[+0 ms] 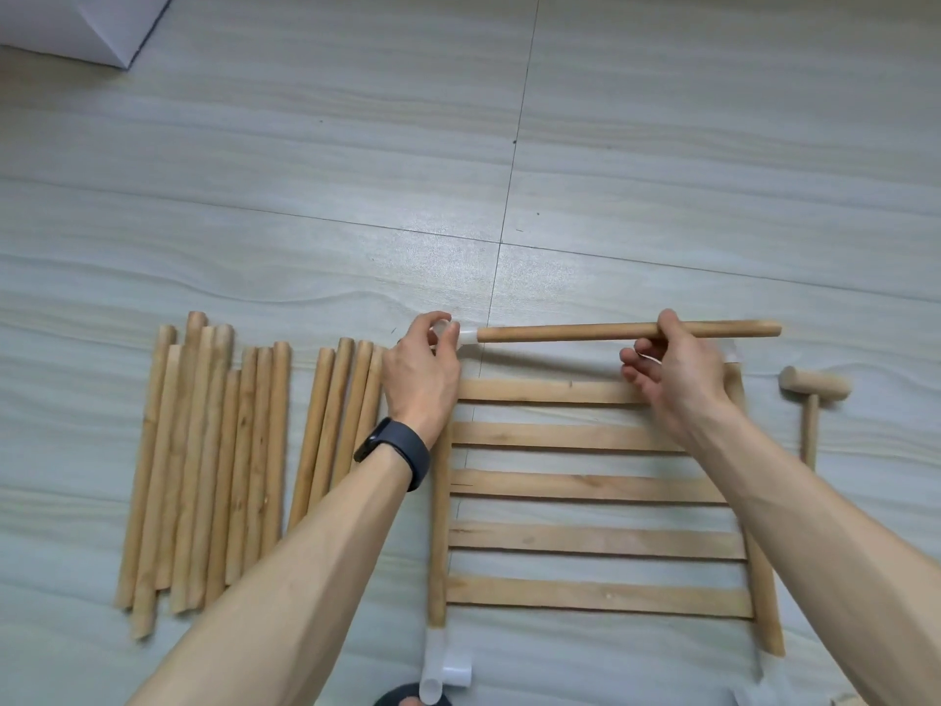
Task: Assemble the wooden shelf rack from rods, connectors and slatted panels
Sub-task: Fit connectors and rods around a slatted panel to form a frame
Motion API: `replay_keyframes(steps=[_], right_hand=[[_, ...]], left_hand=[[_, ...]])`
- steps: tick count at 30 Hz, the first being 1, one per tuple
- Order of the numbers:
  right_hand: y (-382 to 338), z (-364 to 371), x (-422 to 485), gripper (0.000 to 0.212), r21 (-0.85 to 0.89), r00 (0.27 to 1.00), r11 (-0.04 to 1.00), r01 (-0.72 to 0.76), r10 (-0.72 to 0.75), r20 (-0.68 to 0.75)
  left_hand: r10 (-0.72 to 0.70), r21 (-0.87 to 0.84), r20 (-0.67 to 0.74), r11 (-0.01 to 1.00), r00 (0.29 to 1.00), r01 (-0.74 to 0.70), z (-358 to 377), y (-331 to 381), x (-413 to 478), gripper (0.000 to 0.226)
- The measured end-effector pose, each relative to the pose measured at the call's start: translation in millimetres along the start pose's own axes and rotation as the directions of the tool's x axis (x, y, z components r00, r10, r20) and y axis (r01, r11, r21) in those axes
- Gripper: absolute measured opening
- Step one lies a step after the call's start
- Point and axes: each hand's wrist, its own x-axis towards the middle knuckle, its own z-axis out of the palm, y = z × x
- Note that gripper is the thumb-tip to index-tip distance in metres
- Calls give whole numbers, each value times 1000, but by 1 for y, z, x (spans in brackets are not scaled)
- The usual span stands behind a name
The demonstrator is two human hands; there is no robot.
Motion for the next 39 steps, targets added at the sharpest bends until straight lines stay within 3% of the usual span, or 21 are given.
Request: replay_keyframes(steps=[4,12,21,24,26,28,29,30,32,34,37,39], right_hand=[[-4,2,10,30,2,998,999,-35,35,49],[8,14,3,28,-23,991,996,81,-78,111],[12,9,12,32,-50,973,989,-137,144,180],[0,-6,10,38,-283,934,950,-136,218,284],[-14,-22,7,35,-538,923,842,41,174,343],[-28,-44,7,21,-751,940,584,307,-62,336],[-35,-57,9,17,-809,929,458,367,-220,297],[-41,-70,11,15,-838,909,404,367,-348,230],[-47,-94,22,15,-840,892,456,293,-446,69],[-43,-109,38,39,-806,943,567,169,-331,-36],[-28,-103,55,53,-776,982,612,151,-180,50],[-20,-96,63,42,-830,967,508,230,-217,135]], left_hand=[[-3,-37,-15,999,1000,2,0,-4,-1,24],[35,15,4,999,999,-35,2,0,-9,27],[59,140,63,988,996,-67,-3,-5,-10,22],[124,245,115,958,986,-149,-1,-4,-11,23],[196,402,81,891,977,-212,5,5,-16,29],[309,463,114,824,944,-326,15,20,-21,39],[359,475,191,781,914,-406,22,28,-23,43],[384,480,290,734,877,-480,31,38,-25,47],[389,469,454,661,801,-586,51,55,-25,52],[380,427,547,639,746,-639,71,68,-23,51],[376,353,615,655,693,-669,89,75,-18,43],[373,319,616,686,693,-653,91,76,-14,37]])
